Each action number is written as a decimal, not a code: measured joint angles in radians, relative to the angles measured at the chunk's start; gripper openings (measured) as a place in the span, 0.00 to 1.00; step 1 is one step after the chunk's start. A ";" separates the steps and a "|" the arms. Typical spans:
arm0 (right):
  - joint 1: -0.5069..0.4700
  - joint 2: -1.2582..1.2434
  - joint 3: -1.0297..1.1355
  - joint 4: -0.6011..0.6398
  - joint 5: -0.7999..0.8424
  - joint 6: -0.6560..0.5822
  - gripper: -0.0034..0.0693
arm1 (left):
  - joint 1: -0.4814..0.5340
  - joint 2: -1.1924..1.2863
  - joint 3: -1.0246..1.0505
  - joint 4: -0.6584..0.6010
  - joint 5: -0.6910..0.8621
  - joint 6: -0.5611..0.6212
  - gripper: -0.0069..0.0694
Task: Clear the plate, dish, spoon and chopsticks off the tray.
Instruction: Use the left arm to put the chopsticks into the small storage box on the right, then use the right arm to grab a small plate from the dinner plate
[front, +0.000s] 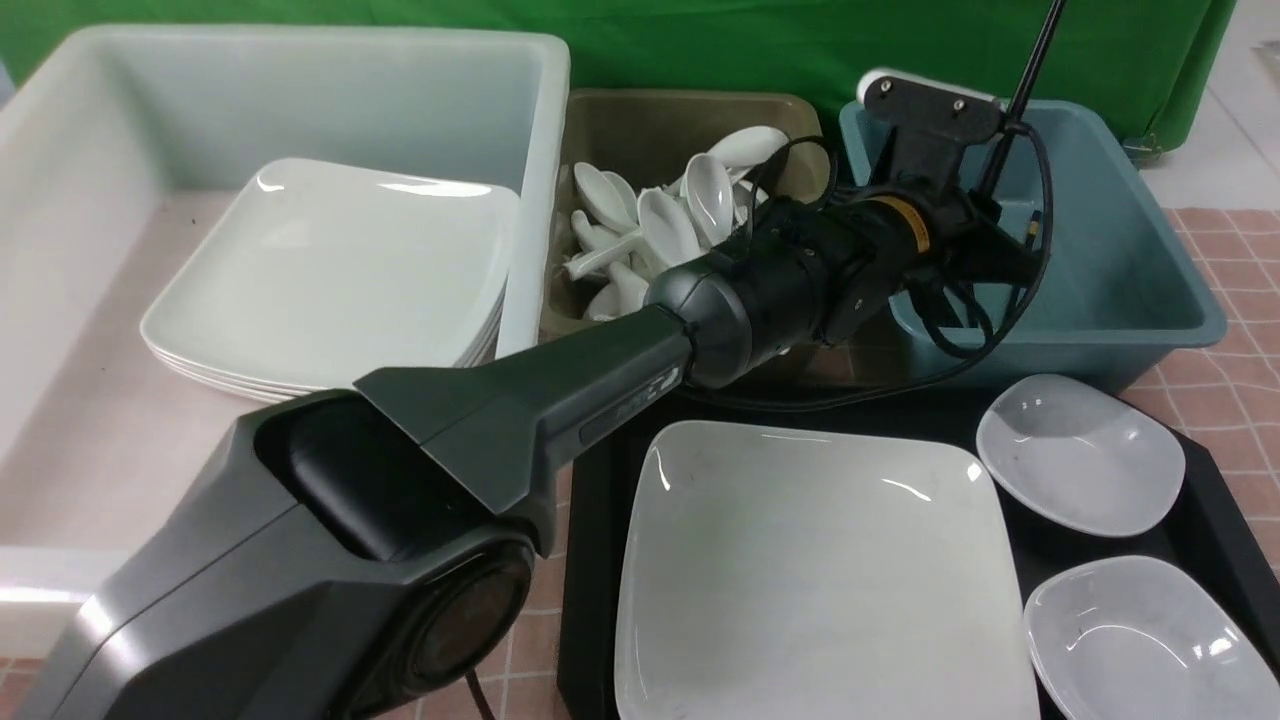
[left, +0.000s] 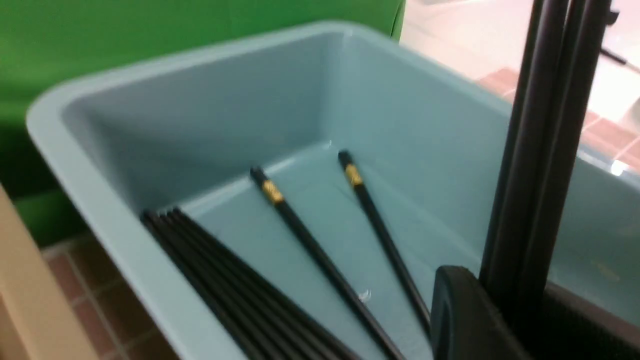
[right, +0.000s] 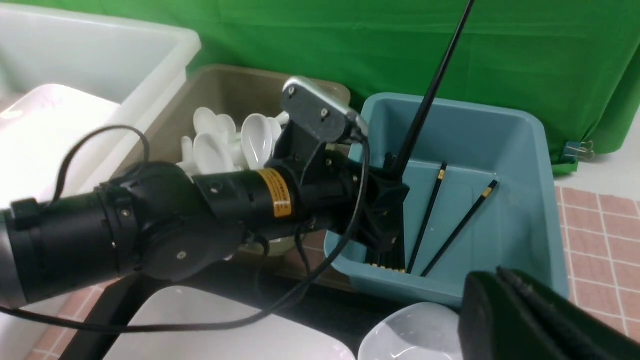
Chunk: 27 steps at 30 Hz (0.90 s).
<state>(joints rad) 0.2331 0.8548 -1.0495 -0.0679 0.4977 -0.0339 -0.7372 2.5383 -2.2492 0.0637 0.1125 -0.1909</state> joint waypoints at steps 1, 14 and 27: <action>0.000 0.000 0.000 0.000 -0.001 0.000 0.09 | 0.000 0.003 0.000 -0.004 0.010 -0.001 0.28; 0.000 0.000 0.000 0.000 0.008 0.001 0.09 | -0.001 -0.092 0.000 -0.024 0.415 0.005 0.55; 0.000 0.170 0.000 0.021 0.511 -0.111 0.13 | 0.000 -0.443 0.002 -0.111 1.077 0.219 0.08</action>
<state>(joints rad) 0.2331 1.0252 -1.0495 -0.0470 1.0088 -0.1448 -0.7369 2.0950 -2.2474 -0.0477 1.1890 0.0276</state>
